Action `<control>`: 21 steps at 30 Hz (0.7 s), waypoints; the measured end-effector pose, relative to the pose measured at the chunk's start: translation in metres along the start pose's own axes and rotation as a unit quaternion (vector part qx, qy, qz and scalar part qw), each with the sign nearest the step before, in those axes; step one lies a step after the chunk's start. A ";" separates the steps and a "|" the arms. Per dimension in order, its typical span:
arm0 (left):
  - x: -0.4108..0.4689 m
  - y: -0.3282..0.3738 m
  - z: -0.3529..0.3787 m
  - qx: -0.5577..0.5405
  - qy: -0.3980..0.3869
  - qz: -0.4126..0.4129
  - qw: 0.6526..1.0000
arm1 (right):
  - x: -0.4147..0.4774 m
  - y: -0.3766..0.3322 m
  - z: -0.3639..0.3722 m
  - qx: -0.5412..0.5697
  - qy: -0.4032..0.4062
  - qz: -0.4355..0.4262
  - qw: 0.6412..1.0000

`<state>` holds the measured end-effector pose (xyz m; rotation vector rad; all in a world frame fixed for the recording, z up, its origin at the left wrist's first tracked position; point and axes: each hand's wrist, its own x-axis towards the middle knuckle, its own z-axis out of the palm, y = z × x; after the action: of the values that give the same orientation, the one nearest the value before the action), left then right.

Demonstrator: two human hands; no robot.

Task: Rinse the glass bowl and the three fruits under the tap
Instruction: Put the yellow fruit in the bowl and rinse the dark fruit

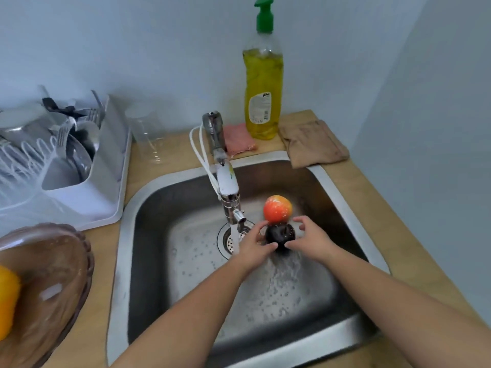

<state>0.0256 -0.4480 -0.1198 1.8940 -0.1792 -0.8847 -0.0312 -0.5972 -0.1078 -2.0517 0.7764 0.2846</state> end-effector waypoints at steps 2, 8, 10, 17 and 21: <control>0.005 -0.003 0.005 -0.020 0.018 -0.001 1.000 | 0.004 0.005 0.004 0.022 -0.009 0.006 1.000; -0.001 -0.003 0.014 -0.093 0.046 0.015 0.995 | -0.001 0.003 -0.001 0.018 -0.002 -0.013 1.000; -0.009 0.001 0.017 -0.109 0.045 0.031 0.993 | -0.012 0.001 -0.007 0.030 0.011 -0.028 0.999; -0.048 0.007 0.008 -0.169 0.005 0.068 0.983 | -0.064 -0.006 -0.017 0.106 0.024 -0.091 0.990; -0.065 -0.004 -0.015 -0.215 0.017 0.052 0.975 | -0.073 -0.020 0.000 0.113 -0.024 -0.121 0.986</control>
<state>-0.0129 -0.4038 -0.0871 1.4802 -0.0585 -0.7496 -0.0757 -0.5588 -0.0600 -1.8927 0.4979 0.1021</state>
